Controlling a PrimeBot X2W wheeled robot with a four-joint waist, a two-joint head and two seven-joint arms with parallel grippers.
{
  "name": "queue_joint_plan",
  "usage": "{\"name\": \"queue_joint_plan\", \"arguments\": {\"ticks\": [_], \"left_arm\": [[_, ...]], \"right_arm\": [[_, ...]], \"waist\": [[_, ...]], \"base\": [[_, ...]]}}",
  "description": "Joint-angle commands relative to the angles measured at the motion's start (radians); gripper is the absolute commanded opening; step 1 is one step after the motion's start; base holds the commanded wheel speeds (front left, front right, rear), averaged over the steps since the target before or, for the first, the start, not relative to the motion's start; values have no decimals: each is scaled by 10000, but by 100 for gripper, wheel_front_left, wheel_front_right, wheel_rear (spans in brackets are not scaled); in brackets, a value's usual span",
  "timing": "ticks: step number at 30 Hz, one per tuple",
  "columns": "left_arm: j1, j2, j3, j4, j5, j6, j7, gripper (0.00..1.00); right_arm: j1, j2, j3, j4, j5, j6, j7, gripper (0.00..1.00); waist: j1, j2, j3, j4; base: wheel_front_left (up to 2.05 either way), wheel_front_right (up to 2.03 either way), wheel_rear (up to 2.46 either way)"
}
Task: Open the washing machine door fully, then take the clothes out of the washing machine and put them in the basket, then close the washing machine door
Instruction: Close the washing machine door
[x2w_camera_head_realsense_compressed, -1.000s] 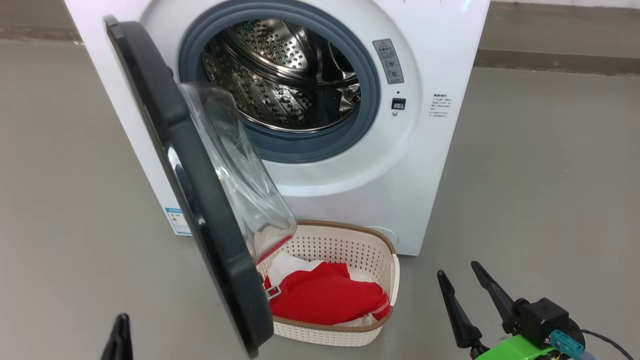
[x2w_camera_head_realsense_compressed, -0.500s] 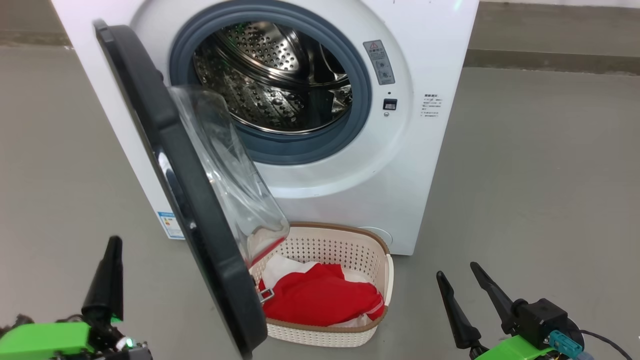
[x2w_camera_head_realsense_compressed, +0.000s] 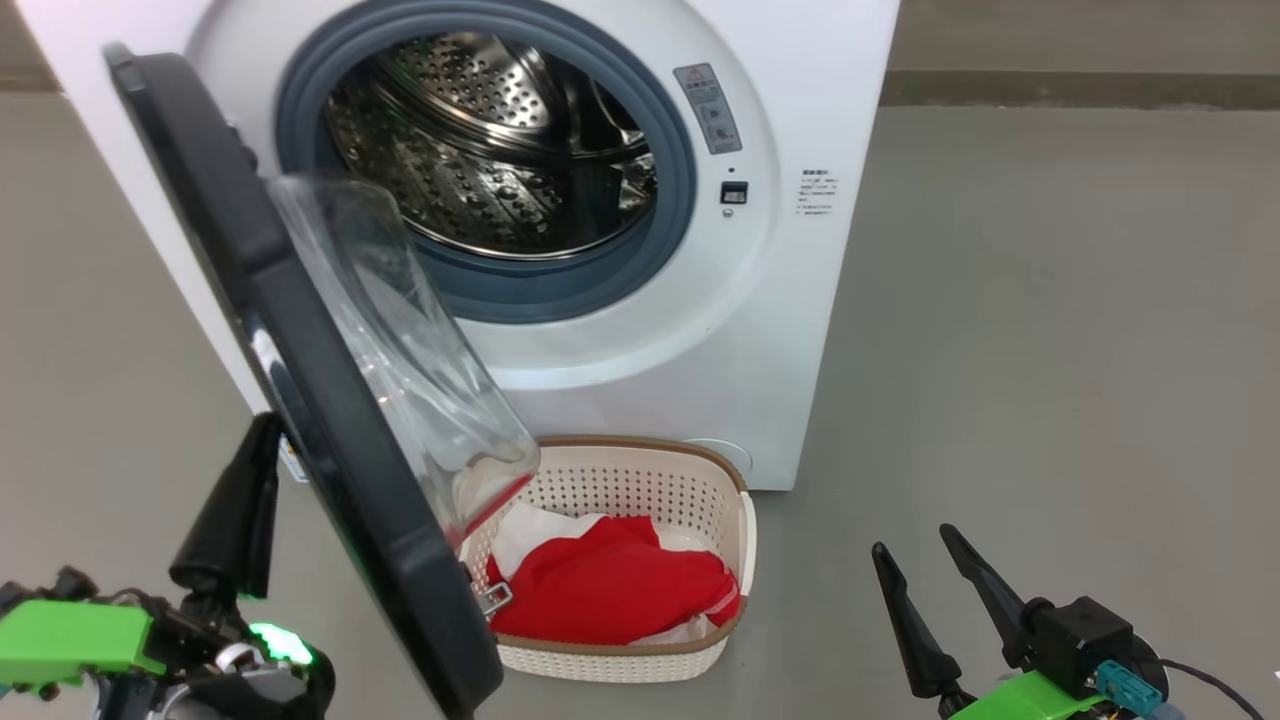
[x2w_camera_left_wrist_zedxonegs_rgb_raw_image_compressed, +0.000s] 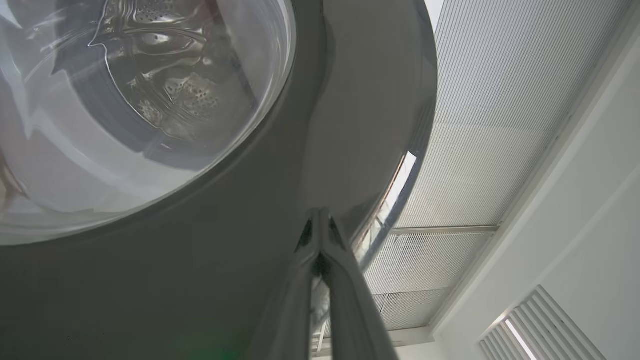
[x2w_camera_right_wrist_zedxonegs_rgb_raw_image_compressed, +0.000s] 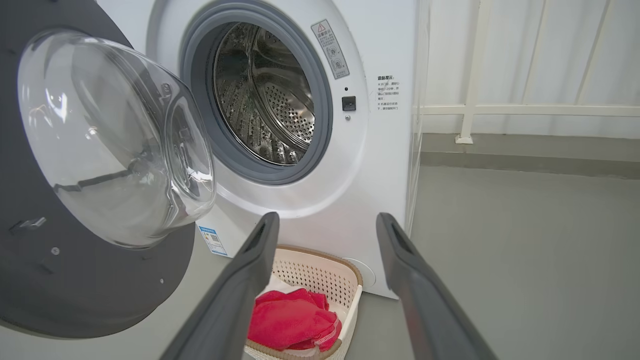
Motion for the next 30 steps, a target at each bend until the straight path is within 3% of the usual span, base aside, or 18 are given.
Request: {"name": "queue_joint_plan", "arguments": {"ticks": [1, 22, 30], "left_arm": [[-510, 184, 255, -322, 8, 25, 78, 0], [-1674, 198, -293, 128, 439, -229, -62, 0], [-2563, 158, -459, 978, 445, -671, -192, 0]], "right_arm": [[-414, -77, 201, -204, -85, 63, -65, 100], [-763, -77, 255, -488, -165, 63, -65, 100], [-939, -77, 283, -585, -170, 63, -65, 100]], "waist": [[0, -1, 96, -155], [0, -1, 1005, -2017], [0, -1, 1422, -2380]], "base": [[0, 0, 0], [0, 0, 0], [0, 0, 0]]}}
